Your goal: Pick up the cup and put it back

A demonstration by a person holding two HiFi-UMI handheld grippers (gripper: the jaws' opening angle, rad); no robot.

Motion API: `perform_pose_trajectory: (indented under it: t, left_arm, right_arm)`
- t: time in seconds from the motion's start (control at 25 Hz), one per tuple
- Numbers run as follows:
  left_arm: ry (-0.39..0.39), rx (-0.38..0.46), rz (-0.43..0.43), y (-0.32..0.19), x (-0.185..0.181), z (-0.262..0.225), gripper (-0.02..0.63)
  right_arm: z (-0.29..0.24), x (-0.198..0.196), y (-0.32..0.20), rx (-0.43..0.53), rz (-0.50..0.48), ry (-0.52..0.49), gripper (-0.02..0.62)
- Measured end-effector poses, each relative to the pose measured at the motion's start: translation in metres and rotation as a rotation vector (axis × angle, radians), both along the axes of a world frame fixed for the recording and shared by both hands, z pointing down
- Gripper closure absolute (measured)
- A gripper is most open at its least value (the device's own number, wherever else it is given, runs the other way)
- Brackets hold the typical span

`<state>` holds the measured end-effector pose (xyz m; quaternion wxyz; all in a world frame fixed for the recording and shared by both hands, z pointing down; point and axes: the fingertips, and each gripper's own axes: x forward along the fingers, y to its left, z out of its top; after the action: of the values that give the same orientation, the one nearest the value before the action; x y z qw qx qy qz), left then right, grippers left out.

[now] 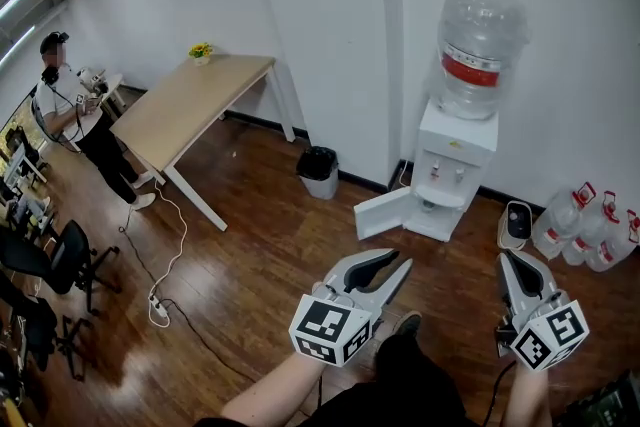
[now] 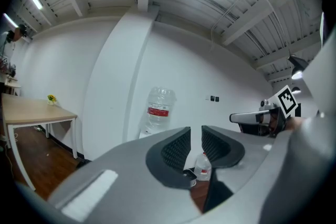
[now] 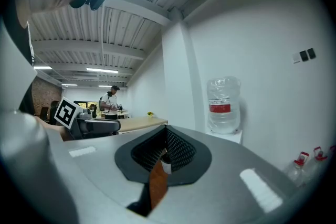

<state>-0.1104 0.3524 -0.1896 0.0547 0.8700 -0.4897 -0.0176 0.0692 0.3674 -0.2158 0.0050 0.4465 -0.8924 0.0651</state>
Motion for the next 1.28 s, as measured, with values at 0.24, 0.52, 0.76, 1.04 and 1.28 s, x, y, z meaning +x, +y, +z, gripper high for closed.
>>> perform_pose_trajectory:
  t: [0.24, 0.52, 0.76, 1.04, 1.28]
  left_arm:
    - [-0.116, 0.011, -0.016, -0.072, -0.001, 0.004, 0.235]
    - [-0.120, 0.006, 0.012, -0.155, 0.009, -0.002, 0.224]
    - [-0.111, 0.039, 0.006, -0.211, 0.010, -0.004, 0.221]
    - [-0.081, 0.026, 0.049, -0.253, 0.022, 0.007, 0.221]
    - [-0.085, 0.040, 0.065, -0.279, 0.025, 0.002, 0.221]
  right_arm:
    - [0.006, -0.002, -0.072, 0.009, -0.048, 0.002, 0.595]
    - [0.010, 0.010, -0.157, -0.018, -0.013, -0.056, 0.595]
    - [0.002, 0.014, -0.208, 0.006, 0.027, -0.068, 0.595]
    - [0.006, 0.014, -0.238, 0.013, 0.024, -0.011, 0.595]
    - [0.009, 0.010, -0.254, 0.008, 0.039, -0.008, 0.595]
